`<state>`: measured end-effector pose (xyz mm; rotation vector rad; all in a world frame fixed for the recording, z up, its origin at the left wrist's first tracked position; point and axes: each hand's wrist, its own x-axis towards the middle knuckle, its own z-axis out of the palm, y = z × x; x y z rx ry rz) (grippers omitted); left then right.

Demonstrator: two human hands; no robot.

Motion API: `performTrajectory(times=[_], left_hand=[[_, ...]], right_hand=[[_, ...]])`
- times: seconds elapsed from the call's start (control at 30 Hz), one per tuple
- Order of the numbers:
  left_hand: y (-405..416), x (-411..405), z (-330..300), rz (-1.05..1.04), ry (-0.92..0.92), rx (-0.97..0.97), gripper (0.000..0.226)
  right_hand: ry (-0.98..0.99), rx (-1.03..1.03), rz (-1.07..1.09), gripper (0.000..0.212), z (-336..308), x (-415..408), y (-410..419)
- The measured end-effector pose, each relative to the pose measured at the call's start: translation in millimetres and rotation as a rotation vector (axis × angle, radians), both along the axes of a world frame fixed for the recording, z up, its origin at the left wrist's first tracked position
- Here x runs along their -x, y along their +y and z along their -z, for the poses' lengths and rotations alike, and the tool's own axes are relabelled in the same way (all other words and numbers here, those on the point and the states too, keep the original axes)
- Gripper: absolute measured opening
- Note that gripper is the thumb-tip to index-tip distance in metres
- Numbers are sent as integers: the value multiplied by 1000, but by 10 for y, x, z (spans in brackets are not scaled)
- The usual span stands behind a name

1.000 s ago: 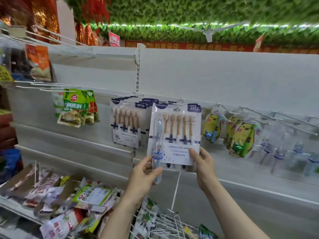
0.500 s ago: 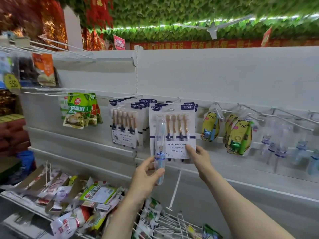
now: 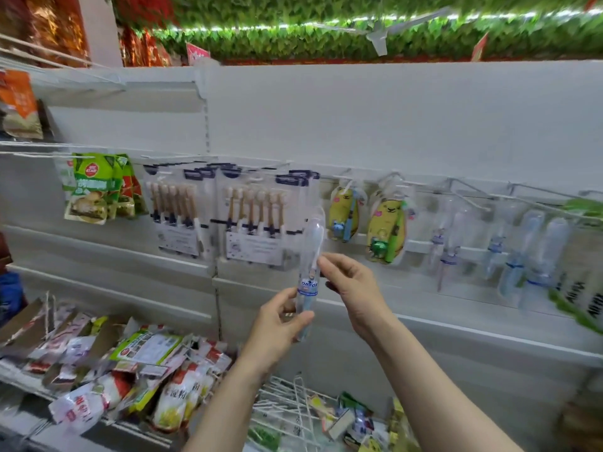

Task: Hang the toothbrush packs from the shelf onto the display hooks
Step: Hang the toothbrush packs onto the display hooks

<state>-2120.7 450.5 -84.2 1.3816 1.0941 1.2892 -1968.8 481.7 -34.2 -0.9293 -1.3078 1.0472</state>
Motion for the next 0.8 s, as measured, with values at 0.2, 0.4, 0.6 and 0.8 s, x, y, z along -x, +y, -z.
performTrajectory(times=[0.2,0.4,0.6,0.8], left_hand=[[-103,-1166,30,114,-9,20,41],[-268,-2162,45,183,-36,-1,36],[-366,-2832,-97,241,-60,-16,31],[-339,-3268,-247,280,3,-73,26]], right_hand=[[-7,-57,102,21,17,-1153,-196],[-13,-123,187,12,0,-2132,-508],[6,-152,301,16,-83,-2780,-658],[25,-187,416,16,-187,-3202,-732]])
